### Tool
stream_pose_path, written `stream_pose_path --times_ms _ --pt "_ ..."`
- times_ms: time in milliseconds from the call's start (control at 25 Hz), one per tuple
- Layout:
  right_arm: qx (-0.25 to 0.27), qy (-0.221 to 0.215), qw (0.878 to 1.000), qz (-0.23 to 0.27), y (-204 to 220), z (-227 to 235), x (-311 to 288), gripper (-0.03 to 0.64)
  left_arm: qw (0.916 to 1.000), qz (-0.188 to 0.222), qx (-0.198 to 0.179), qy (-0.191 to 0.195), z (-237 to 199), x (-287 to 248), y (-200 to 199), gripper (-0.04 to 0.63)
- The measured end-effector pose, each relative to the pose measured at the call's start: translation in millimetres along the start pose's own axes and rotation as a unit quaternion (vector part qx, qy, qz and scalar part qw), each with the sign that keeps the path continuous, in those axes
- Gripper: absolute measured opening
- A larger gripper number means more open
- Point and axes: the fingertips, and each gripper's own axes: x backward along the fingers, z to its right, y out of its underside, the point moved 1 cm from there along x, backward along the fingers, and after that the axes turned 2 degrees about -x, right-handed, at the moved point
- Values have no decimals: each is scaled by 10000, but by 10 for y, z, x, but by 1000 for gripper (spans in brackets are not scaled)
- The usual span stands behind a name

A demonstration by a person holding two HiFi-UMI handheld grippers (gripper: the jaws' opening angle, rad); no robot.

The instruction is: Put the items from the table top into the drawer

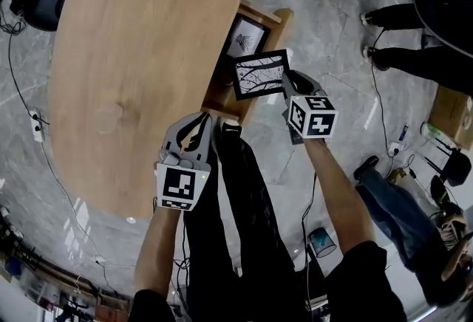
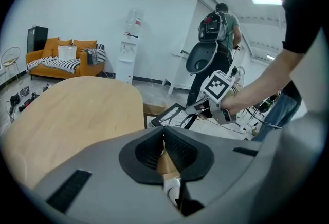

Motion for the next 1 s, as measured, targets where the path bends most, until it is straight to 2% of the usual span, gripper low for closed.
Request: stream_pose_path --times_ms 120,240,720,1000 --pt "130 66 9999 -89 61 65 -42 72 10000 -30 19 16 38 -63 5 17" --pt "468 89 9987 -167 74 22 -137 72 10000 -33 62 2 54 -90 18 17" --pt "1732 -176 9827 -637 96 -614 -634 72 9989 -61 372 -282 -182 36 172 15" --pt "1892 -222 9767 -992 221 -823 -849 74 9981 -11 463 -402 -298 170 239 17"
